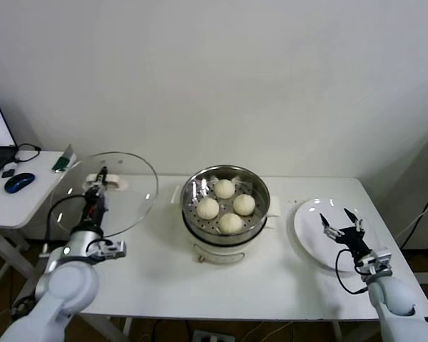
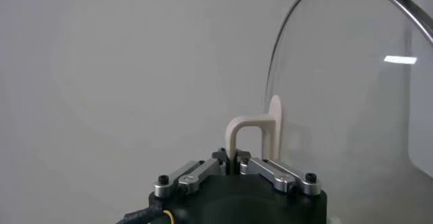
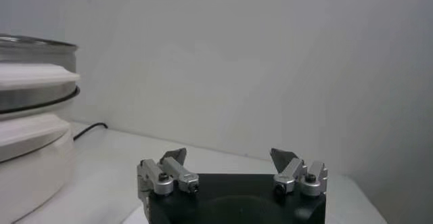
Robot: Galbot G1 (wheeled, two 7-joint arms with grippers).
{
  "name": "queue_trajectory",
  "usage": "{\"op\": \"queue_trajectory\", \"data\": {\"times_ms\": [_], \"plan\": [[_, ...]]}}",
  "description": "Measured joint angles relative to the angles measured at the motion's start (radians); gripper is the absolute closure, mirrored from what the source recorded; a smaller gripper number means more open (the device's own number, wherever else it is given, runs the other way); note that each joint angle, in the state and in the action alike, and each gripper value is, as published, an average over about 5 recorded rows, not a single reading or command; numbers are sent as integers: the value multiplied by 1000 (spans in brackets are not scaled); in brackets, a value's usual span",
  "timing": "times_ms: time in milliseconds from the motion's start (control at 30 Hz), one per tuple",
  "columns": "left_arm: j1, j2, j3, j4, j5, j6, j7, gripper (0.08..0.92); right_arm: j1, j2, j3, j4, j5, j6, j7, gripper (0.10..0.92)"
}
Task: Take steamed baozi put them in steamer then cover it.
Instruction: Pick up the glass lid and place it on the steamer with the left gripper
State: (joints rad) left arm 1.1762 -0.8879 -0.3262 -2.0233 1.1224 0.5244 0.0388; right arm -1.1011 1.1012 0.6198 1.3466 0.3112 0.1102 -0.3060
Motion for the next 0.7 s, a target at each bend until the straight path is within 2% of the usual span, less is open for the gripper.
{"op": "queue_trajectory", "data": {"times_ms": [200,433,700], "plan": [[-84,-42,131,-14,43,71,70,853,44,-5,-21,-48,-10,11,-7,203],[-221,-145,291,40,95,141,140,853,62,-6,-24,-87,-21,25,-16,203],[-357,-272,438,136,120,203,176,853,61,-4,-14,-98,-24,33,-23,203]]}}
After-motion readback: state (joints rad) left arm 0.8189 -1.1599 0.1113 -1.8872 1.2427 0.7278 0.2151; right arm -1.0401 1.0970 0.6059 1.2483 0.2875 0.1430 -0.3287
